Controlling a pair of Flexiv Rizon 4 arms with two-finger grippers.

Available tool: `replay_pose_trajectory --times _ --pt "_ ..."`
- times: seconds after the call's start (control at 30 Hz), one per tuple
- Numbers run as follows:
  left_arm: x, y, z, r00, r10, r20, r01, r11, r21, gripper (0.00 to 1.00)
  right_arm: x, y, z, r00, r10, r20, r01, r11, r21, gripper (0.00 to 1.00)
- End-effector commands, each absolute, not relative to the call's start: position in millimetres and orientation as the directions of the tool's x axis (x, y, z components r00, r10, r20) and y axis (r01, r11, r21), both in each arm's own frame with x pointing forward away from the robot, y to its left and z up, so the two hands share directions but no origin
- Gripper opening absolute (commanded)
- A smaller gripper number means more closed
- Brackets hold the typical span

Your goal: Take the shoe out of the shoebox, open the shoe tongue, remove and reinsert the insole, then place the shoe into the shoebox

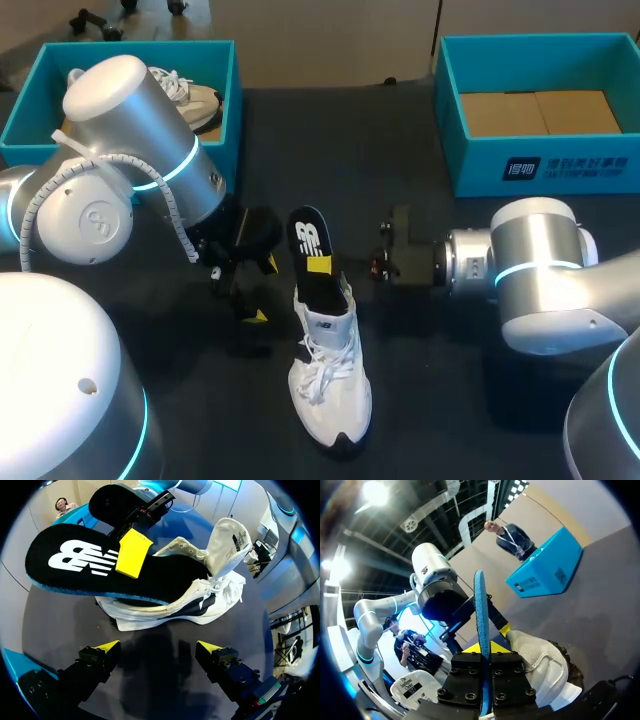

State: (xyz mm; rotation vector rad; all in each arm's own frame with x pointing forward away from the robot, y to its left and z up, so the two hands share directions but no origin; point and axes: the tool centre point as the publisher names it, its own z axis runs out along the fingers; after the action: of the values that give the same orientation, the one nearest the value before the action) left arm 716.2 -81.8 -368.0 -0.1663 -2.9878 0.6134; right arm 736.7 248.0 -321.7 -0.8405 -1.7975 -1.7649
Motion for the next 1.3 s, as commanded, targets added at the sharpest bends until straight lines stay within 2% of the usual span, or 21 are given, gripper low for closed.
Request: replay_pose_trajectory --times 0.03,0.8,0.87,1.3 --pt "715.0 -81.2 -367.7 -0.991 0.123 0.061 0.089 0.914 -0.396 1.00 736.9 248.5 -322.8 -0.695 0.090 0.713 0.715 -0.018 0.699 0.00" --pt "715.0 -81.2 -367.7 -0.991 0.123 0.061 0.089 0.914 -0.396 1.00 736.8 248.5 -322.8 -0.695 0.090 0.714 0.715 -0.017 0.698 0.00" --pt "715.0 -81.2 -367.7 -0.991 0.123 0.061 0.089 0.914 -0.396 1.00 710.0 237.6 -343.3 -0.632 0.133 0.763 0.768 -0.022 0.640 0.00" --pt "715.0 -81.2 -367.7 -0.991 0.123 0.061 0.089 0.914 -0.396 1.00 711.3 237.7 -339.5 -0.645 0.134 0.753 0.757 -0.024 0.653 0.00"
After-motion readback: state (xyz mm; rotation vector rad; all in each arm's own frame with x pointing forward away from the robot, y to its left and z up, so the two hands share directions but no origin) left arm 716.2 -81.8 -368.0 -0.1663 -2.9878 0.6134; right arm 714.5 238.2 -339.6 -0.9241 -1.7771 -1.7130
